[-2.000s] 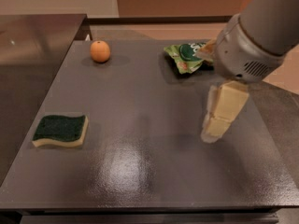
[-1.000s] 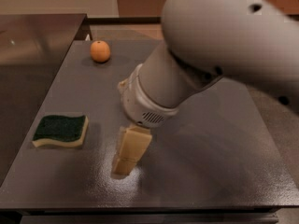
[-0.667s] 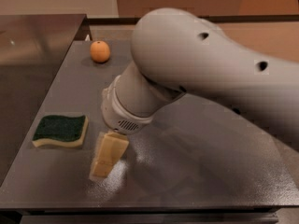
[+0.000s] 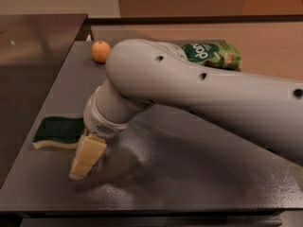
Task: Pick sponge
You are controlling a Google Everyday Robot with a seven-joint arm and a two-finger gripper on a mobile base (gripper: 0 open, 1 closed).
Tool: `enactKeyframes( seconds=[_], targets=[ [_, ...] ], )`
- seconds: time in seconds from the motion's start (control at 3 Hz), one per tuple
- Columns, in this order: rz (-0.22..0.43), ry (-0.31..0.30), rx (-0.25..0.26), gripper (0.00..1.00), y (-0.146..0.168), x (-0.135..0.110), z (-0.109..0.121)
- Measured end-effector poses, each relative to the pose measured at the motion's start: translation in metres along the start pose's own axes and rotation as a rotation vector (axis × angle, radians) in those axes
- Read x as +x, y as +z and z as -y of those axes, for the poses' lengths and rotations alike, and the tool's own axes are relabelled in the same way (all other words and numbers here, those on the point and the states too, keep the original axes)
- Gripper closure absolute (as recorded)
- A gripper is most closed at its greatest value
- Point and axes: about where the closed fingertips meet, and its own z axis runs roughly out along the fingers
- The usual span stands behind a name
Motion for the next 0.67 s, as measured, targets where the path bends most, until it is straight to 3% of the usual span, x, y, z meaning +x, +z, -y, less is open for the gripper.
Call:
enactKeyframes(
  seconds=[0.33,0.67],
  targets=[
    [0.004,0.011,-0.028,0.0,0.0187,-0.0069,0.004],
    [-0.004,0.021,-0.062,0.18,0.0268,-0.0136,0.0064]
  ],
)
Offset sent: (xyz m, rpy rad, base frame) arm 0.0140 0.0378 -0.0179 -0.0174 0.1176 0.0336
